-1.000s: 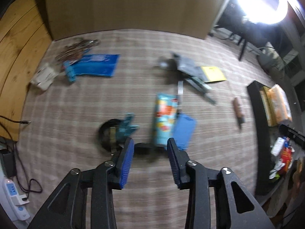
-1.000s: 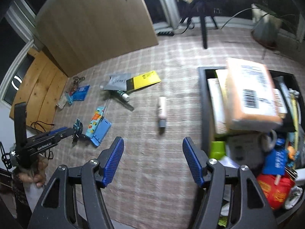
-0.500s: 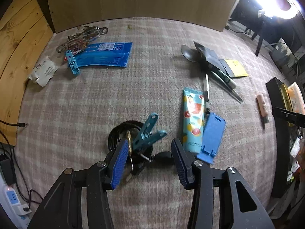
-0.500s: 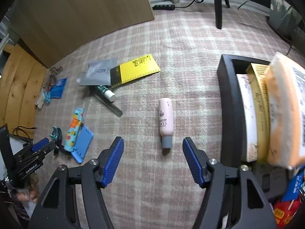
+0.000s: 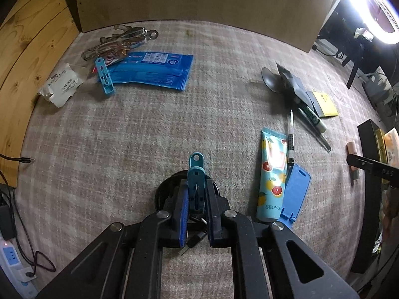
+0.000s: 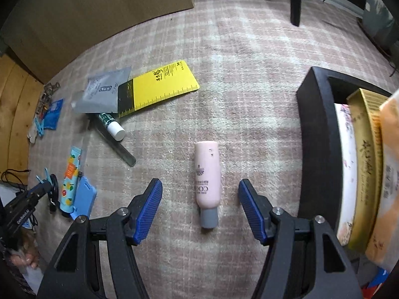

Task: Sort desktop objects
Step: 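Grasp the teal clip with the left tool while the right tool grasps the pink bottle, then carry the teal clip and pink bottle into the black box and open both tools, then move both tools back over the black cable coil, then grasp the gold metal pin beside the cable with the right tool, then carry the gold pin into the black box and open the right tool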

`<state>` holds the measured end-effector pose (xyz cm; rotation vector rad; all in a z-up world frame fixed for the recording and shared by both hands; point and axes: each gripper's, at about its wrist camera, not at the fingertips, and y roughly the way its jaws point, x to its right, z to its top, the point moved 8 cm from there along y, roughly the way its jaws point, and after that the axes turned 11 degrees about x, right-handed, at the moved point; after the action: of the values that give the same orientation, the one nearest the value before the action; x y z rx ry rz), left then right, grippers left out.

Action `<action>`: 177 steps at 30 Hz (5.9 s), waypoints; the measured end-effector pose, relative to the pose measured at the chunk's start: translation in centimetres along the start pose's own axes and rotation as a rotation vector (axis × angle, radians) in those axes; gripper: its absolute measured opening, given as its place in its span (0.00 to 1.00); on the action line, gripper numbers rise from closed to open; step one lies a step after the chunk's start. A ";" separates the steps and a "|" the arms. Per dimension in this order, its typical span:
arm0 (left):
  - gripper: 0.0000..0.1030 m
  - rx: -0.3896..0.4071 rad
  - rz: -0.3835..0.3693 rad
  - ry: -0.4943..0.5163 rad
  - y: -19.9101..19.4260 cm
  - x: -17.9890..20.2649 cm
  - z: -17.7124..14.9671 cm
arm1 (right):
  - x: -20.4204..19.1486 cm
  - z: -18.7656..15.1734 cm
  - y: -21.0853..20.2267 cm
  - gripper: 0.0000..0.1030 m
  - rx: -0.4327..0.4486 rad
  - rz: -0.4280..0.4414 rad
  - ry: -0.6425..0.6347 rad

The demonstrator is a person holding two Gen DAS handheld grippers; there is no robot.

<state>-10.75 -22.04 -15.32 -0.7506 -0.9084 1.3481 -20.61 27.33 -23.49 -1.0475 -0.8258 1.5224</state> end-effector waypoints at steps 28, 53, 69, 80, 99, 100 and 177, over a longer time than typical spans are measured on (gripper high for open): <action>0.11 0.072 -0.286 0.098 -8.5 12.6 1.2 | -1.0 -2.8 -10.9 0.19 0.159 0.135 -0.074; 0.11 -0.026 -0.606 0.500 -12.0 45.8 -6.8 | 25.6 -8.8 -23.4 0.20 0.281 -0.106 0.211; 0.59 0.076 -0.464 0.457 -13.1 44.5 -4.8 | 26.3 -8.0 -23.9 0.66 0.296 -0.065 0.194; 0.60 0.171 -0.321 0.397 -15.3 37.4 -2.5 | 20.6 -7.2 -23.4 0.66 0.308 0.005 0.095; 0.60 0.184 -0.122 0.089 -13.9 13.5 2.5 | 7.9 -4.5 -19.9 0.65 0.309 0.141 0.025; 0.60 0.180 -0.109 0.055 -13.6 11.4 2.6 | 6.7 -4.2 -19.4 0.65 0.295 0.154 0.011; 0.16 -0.108 -0.246 0.119 -1.4 8.4 -0.5 | -14.7 -2.5 -3.1 0.07 -0.037 0.336 -0.044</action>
<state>-9.66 -13.84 -13.42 -0.7663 -0.9514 1.0348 -16.35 13.47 -18.76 -1.2300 -0.7358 1.8224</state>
